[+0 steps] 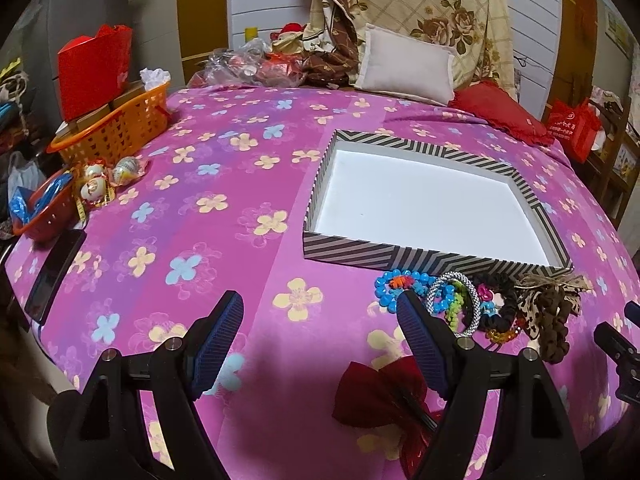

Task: Organize jewelry

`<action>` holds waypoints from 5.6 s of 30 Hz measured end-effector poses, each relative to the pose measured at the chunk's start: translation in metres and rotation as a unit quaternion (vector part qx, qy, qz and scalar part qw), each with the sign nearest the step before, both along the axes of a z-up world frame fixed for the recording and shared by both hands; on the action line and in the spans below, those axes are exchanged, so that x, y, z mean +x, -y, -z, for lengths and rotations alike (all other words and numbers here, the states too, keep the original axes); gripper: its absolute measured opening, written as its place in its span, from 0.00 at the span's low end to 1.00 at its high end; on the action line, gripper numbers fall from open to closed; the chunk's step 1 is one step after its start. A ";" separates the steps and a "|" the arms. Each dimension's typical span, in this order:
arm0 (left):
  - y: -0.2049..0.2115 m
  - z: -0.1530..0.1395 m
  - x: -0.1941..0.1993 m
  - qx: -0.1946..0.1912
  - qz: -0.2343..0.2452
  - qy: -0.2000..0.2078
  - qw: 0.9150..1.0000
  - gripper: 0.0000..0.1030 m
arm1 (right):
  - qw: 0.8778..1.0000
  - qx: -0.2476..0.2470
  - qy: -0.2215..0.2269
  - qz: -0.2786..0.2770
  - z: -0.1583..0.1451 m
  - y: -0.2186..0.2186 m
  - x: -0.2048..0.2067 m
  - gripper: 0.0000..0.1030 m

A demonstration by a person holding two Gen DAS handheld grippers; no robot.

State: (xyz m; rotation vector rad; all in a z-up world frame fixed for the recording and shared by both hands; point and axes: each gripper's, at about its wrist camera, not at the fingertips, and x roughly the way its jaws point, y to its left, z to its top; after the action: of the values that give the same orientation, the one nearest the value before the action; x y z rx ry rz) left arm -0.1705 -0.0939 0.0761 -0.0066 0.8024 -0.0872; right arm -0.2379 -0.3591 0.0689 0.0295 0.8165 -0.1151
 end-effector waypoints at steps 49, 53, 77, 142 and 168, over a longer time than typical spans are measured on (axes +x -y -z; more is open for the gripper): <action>0.016 0.009 -0.010 0.008 0.026 -0.012 1.000 0.55 | 1.000 -0.003 -0.026 -0.002 0.013 -0.002 0.004 1.00; 0.017 0.010 -0.010 0.008 0.025 -0.013 1.000 0.55 | 1.000 -0.003 -0.026 -0.002 0.013 -0.002 0.004 1.00; 0.014 0.012 -0.010 0.010 0.027 -0.020 0.999 0.55 | 0.999 0.002 -0.039 0.000 0.017 0.000 0.007 1.00; 0.047 0.055 -0.015 0.025 0.145 -0.116 0.982 0.11 | 0.988 0.130 -0.073 -0.040 0.054 0.017 0.061 0.26; 0.021 -0.012 0.015 -0.020 0.127 -0.047 0.991 0.00 | 0.991 0.122 0.026 -0.055 -0.028 0.023 0.043 0.14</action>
State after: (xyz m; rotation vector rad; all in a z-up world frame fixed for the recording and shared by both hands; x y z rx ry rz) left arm -0.1554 -0.1146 0.0878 0.0538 0.8918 -0.3462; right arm -0.1946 -0.3823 0.0969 0.2181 0.7752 0.0899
